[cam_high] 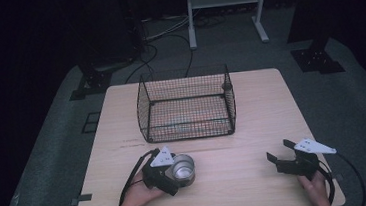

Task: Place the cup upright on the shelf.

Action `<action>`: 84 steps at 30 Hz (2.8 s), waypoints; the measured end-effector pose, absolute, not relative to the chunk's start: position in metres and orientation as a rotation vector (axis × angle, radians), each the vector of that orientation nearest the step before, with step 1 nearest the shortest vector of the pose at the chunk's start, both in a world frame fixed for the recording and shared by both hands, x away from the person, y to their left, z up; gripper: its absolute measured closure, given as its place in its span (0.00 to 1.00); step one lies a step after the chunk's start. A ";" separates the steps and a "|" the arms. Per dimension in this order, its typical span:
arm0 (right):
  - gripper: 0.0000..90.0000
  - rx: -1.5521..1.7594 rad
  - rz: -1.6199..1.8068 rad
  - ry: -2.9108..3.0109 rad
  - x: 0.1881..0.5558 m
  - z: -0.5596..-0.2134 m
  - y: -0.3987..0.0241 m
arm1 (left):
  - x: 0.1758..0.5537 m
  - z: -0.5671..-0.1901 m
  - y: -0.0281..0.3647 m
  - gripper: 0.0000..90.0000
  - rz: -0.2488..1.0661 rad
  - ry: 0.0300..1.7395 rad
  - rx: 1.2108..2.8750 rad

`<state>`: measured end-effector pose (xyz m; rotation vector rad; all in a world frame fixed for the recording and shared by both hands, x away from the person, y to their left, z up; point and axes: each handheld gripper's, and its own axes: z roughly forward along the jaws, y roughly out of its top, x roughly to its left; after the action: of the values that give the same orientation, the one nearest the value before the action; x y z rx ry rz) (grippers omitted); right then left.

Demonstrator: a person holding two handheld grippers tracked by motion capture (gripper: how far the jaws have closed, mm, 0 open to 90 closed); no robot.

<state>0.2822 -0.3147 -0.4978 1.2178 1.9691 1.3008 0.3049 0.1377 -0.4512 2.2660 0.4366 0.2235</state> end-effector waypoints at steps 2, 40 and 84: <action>0.15 1.217 1.301 1.969 0.282 -0.498 -0.315 | 0.306 -0.453 0.136 0.01 0.216 0.440 2.267; 0.15 1.216 1.307 1.965 0.282 -0.498 -0.315 | 0.310 -0.439 0.128 0.19 0.124 0.351 2.244; 0.15 1.220 1.327 1.963 0.282 -0.498 -0.317 | 0.354 -0.365 0.117 0.20 0.073 0.275 2.257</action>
<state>0.2821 -0.3168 -0.4978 1.2198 1.9634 1.3270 0.3539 0.1169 -0.3655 2.2571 0.2747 0.0725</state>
